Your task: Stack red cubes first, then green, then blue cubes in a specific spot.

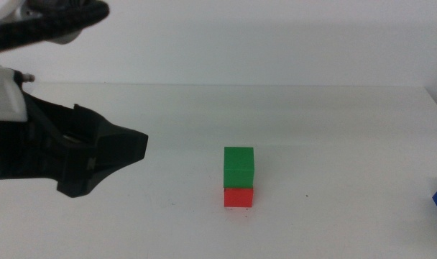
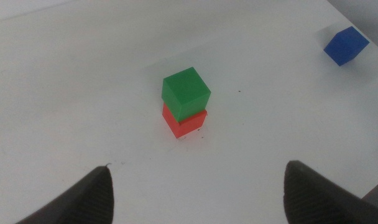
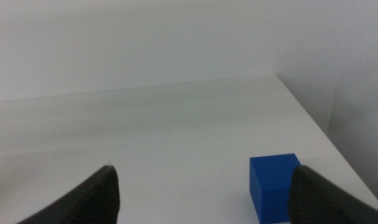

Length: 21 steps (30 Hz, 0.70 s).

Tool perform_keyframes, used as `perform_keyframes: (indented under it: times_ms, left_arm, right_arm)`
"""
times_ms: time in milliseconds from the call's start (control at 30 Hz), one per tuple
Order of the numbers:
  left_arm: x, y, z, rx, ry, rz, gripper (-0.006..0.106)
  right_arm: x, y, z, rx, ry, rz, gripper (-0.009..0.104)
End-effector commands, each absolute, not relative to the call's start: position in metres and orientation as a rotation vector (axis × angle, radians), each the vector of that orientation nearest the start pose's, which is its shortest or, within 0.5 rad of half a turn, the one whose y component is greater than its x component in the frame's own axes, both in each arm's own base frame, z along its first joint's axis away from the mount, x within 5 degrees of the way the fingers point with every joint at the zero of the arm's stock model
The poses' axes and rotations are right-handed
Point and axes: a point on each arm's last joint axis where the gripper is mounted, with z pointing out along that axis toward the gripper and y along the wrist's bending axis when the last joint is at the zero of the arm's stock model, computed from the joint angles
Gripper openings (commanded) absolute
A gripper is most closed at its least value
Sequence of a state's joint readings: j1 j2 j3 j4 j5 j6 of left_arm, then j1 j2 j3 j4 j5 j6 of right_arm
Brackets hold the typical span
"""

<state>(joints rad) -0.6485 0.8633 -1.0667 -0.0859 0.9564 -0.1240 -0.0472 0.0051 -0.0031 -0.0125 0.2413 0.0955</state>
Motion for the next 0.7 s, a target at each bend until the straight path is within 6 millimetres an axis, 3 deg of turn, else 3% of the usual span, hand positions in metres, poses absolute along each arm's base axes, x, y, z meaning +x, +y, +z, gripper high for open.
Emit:
perform_keyframes:
  times_ms: [0,133,300,400,533,667]
  left_arm:
    - [0.116,-0.097,0.404,0.550,2.199,-0.546,0.094]
    - [0.116,-0.096,0.404,0.552,2.198,-0.542,0.094]
    - [0.116,-0.096,0.404,0.554,2.197,-0.541,0.094]
    - [0.116,-0.096,0.404,0.554,2.195,-0.542,0.094]
    - [0.117,-0.096,0.405,0.550,2.179,-0.536,0.094]
    - [0.117,-0.096,0.405,0.550,2.177,-0.537,0.094]
  right_arm:
    - [0.055,-0.003,0.192,0.109,1.712,0.015,0.085]
    - [0.055,-0.003,0.192,0.109,1.712,0.015,0.085]
    - [0.056,-0.003,0.204,0.145,1.584,0.063,0.085]
    - [0.055,-0.003,0.241,0.168,1.577,0.076,0.085]
    - [0.073,-0.009,0.302,0.203,1.935,-0.004,0.085]
    - [0.101,-0.018,0.330,0.181,2.389,-0.175,0.085]
